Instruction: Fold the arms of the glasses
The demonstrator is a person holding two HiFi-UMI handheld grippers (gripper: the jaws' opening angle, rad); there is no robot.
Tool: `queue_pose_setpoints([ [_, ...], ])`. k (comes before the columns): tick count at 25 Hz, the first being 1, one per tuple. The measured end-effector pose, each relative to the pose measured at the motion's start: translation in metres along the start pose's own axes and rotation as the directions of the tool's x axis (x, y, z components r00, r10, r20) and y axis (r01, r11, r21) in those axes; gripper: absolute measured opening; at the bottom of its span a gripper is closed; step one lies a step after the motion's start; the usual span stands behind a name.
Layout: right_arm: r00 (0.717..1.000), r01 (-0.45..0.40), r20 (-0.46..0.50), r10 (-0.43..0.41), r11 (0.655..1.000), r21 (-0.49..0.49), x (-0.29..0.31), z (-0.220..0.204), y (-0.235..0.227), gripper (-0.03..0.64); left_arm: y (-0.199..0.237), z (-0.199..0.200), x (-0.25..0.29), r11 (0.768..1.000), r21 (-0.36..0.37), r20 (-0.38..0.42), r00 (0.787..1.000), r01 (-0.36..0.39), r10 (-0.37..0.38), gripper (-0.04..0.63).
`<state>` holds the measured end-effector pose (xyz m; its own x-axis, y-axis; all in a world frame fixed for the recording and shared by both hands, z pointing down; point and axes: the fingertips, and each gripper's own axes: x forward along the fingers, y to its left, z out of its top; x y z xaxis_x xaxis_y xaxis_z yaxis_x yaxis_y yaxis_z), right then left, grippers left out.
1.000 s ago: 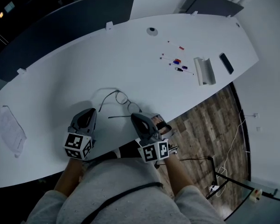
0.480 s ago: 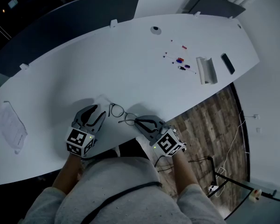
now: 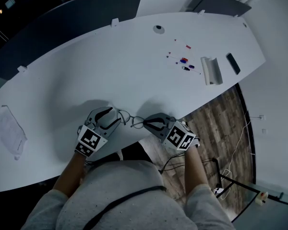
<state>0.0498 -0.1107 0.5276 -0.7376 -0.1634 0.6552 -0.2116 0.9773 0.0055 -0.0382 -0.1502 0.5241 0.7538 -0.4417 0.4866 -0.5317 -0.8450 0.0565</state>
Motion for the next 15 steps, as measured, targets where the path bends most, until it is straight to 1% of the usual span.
queue_pose_setpoints([
  [5,0.999,0.002,-0.032,-0.002,1.0,-0.017,0.0,0.001,-0.011,0.029,-0.005,0.008,0.007,0.997,0.073,0.006,1.0,0.029,-0.029,0.199],
  [6,0.999,0.007,-0.031,-0.008,1.0,-0.01,-0.001,0.001,-0.014,0.029,-0.005,0.009,0.008,0.996,0.081,0.01,1.0,0.029,-0.029,0.186],
  [8,0.999,0.031,-0.023,-0.03,0.999,0.019,0.0,0.001,-0.022,0.031,-0.003,0.01,0.009,0.996,0.087,0.015,1.0,0.012,-0.013,0.08],
  [9,0.999,0.047,-0.014,-0.047,0.998,0.044,0.001,0.002,-0.027,0.029,-0.001,0.009,0.009,0.996,0.084,0.016,1.0,0.004,-0.005,0.047],
  [13,0.99,0.125,0.046,-0.134,0.981,0.151,0.002,0.004,-0.042,0.029,0.002,0.005,0.009,0.998,0.063,0.014,1.0,0.007,-0.008,0.04],
  [15,0.982,0.172,0.057,-0.182,0.973,0.154,0.003,0.006,-0.046,0.029,0.002,0.004,0.007,0.998,0.058,0.017,1.0,0.009,-0.01,0.04],
])
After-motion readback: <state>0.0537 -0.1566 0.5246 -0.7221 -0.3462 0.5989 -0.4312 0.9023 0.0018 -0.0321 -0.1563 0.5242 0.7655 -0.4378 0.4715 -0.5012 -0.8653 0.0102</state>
